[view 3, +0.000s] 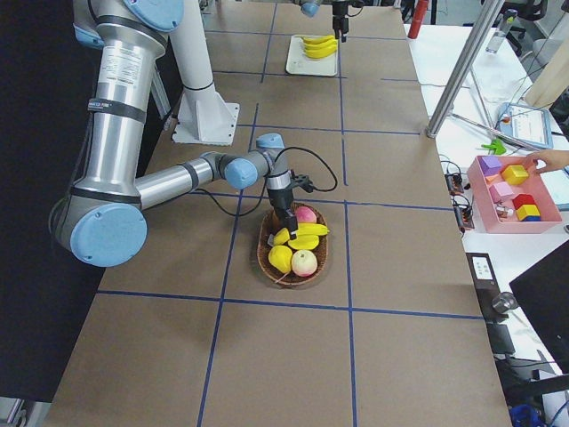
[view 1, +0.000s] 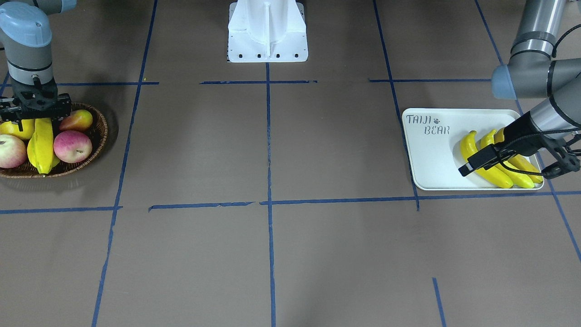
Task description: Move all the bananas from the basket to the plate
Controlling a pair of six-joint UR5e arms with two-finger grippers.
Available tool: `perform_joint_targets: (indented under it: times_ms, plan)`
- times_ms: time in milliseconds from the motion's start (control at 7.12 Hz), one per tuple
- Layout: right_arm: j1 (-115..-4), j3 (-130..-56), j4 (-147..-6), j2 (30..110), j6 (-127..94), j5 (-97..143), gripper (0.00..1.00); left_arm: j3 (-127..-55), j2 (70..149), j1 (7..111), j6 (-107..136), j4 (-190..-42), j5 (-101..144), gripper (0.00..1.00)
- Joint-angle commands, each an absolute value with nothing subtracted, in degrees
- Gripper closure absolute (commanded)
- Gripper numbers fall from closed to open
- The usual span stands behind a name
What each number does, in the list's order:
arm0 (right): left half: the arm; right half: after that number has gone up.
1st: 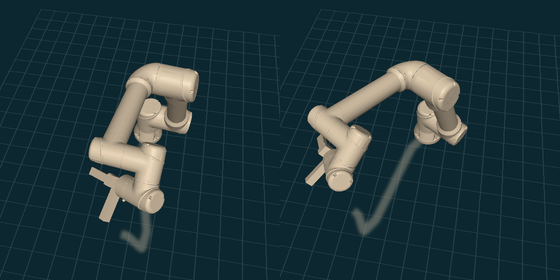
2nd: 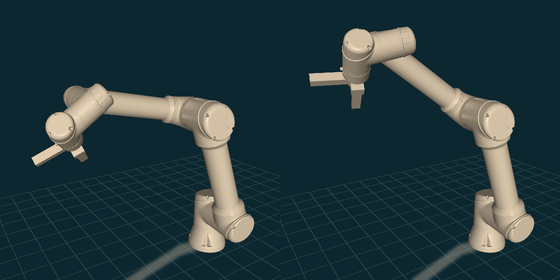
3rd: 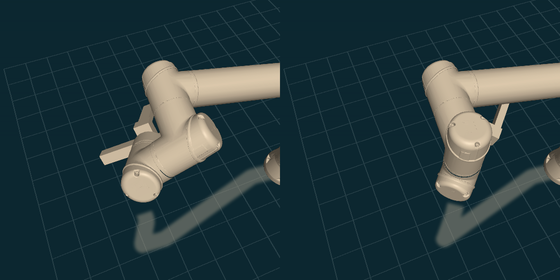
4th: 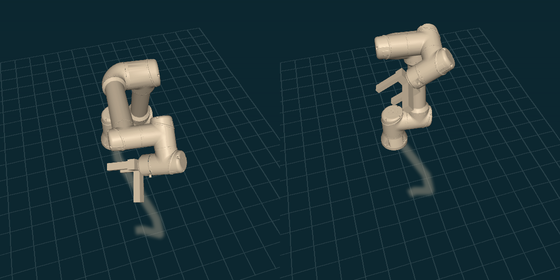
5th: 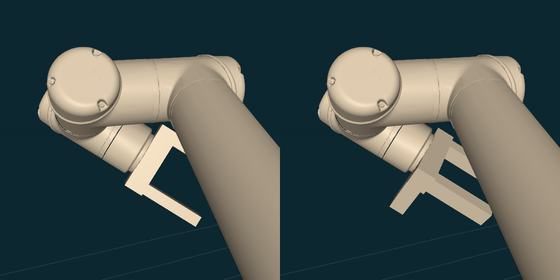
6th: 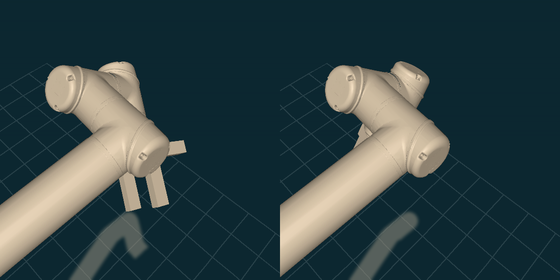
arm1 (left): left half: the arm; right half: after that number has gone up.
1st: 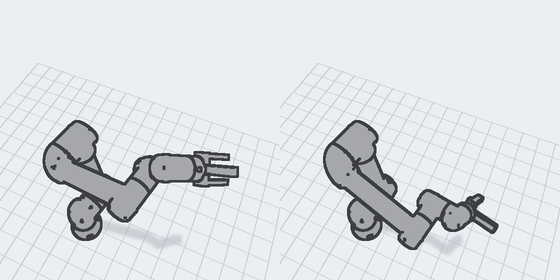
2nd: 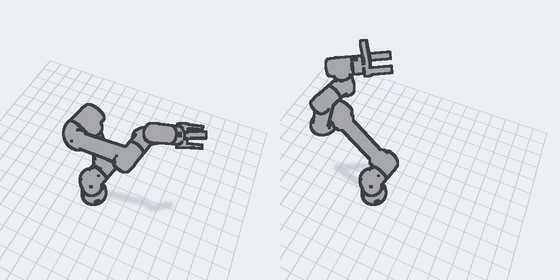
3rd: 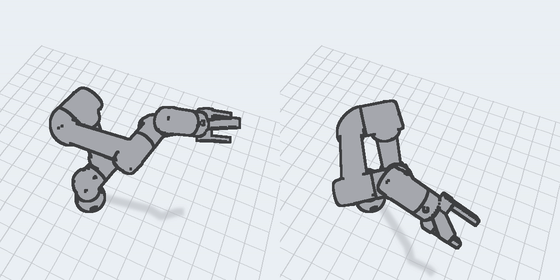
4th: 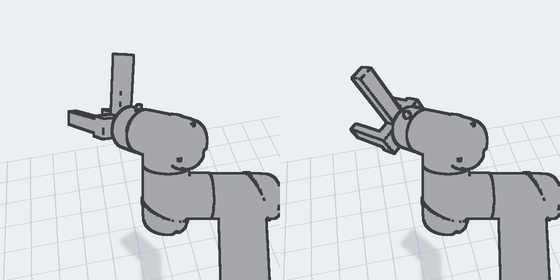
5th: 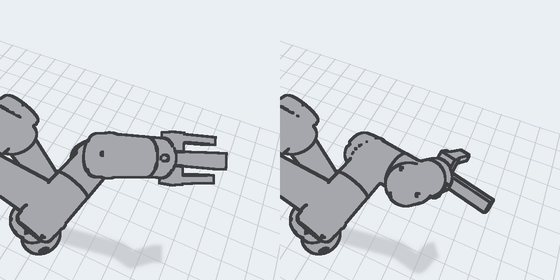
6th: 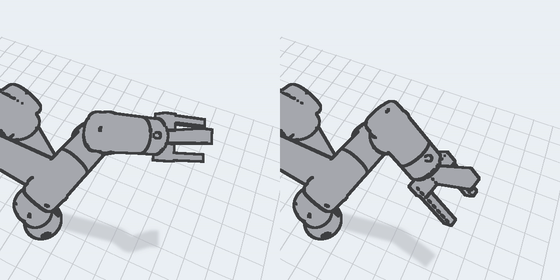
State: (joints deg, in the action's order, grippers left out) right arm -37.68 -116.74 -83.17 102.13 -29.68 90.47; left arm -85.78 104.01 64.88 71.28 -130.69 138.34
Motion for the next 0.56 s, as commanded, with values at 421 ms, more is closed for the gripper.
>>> perform_joint_targets:
  times_ms: [421]
  plan:
    - [-38.49,-119.26,-83.58,102.13,-29.01,91.32,1.0,-85.78,103.97,64.86,71.28,-130.69,138.34,0.0]
